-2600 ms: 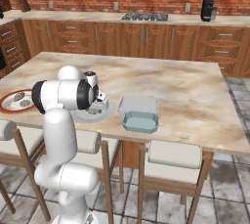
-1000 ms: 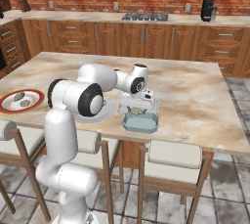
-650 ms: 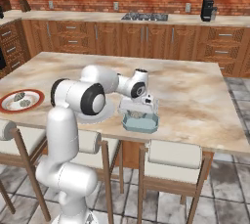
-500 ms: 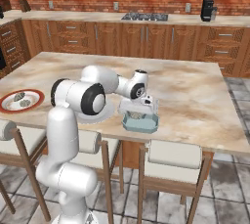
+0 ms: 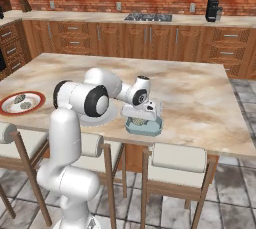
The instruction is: Place two dumplings into each of the tupperware containers and then place the containers in the fridge.
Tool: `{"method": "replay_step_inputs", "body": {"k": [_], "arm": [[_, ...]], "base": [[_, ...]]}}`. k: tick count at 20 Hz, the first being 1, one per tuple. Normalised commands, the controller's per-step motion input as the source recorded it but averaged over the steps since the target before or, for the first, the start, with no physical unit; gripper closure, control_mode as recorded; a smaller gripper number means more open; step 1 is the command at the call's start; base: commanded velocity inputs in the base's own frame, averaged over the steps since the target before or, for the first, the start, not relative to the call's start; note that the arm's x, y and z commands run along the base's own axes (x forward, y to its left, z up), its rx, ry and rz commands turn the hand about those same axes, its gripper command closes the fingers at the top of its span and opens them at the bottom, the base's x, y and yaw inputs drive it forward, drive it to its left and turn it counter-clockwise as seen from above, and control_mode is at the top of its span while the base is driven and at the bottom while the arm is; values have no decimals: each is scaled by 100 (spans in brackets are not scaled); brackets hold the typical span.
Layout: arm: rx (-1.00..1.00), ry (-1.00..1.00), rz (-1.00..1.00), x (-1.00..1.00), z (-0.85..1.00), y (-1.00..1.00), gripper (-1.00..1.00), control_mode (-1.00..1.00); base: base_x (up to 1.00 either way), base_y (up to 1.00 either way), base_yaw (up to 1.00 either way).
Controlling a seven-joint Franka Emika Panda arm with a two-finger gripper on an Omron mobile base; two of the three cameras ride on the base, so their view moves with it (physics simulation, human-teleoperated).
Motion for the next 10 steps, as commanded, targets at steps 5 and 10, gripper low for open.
{"method": "replay_step_inputs", "body": {"k": [5,10], "arm": [[0,0,0,0,0,0,-100,-100],[0,0,0,0,0,0,-100,-100]], "base": [[0,0,0],[0,0,0]]}}
